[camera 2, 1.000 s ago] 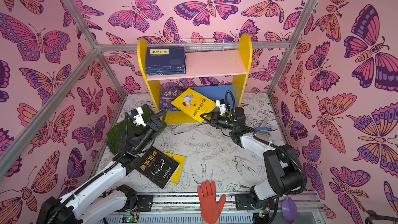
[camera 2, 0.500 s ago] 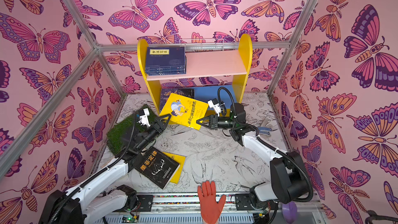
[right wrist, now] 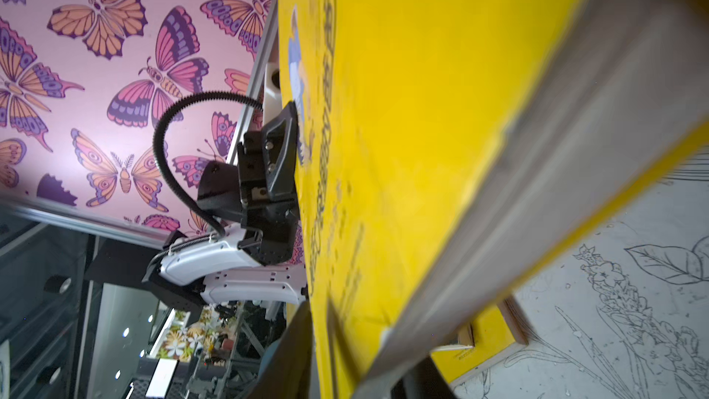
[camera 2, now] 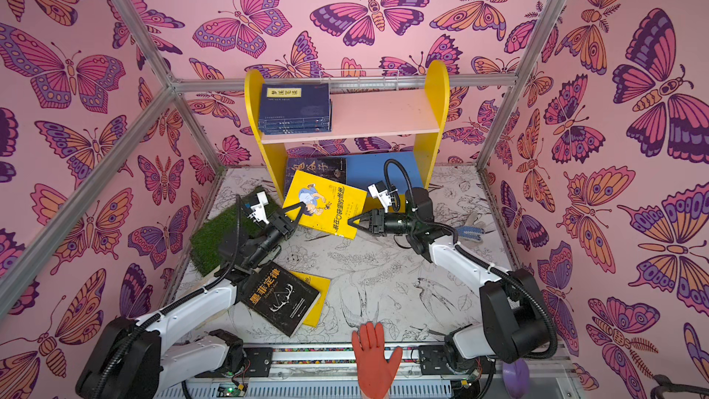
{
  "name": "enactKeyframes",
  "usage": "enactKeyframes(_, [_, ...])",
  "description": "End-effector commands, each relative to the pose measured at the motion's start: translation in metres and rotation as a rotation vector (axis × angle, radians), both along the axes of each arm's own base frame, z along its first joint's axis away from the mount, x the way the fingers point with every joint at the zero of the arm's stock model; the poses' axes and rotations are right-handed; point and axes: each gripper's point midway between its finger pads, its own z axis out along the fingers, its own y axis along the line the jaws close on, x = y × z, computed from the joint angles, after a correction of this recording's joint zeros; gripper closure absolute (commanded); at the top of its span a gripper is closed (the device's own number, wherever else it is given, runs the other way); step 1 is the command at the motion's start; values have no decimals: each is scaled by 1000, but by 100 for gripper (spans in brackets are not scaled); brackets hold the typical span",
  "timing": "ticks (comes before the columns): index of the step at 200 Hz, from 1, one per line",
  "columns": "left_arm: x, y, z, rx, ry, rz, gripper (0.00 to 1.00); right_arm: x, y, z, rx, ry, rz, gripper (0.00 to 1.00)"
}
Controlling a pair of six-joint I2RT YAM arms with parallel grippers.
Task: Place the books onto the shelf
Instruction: 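Raise the yellow book to the blue shelf with the right gripper while the left releases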
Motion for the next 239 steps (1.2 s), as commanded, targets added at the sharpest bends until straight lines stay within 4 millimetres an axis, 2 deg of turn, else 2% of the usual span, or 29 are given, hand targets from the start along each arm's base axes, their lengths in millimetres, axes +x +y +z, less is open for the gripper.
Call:
enactKeyframes(1, [-11,5,36,-86,-148,2,100,28,-5,17,116,-7,-143,56])
enactKeyframes(30, [-9,12,47,-109,-189,42,100,32,0,20,213,33,-170,54])
enactKeyframes(82, [-1,28,50,-95,-216,161,100,16,22,22,234,51,-109,53])
enactKeyframes(131, [3,35,50,-11,-231,230,100,11,24,29,243,44,-102,55])
enactKeyframes(153, [5,33,47,-11,-226,226,100,11,26,34,248,39,-98,64])
enactKeyframes(188, [9,29,36,-12,-198,233,100,14,26,50,293,17,-113,91])
enactKeyframes(210, [12,29,26,10,-162,243,100,16,24,58,307,4,-133,99])
enactKeyframes(224, [12,32,16,26,-124,257,88,18,24,60,294,-10,-142,100])
enactKeyframes(231, [13,36,6,33,-77,270,74,20,24,60,284,-19,-147,100])
enactKeyframes(239, [13,42,-7,49,-19,297,63,23,24,62,275,-31,-154,100])
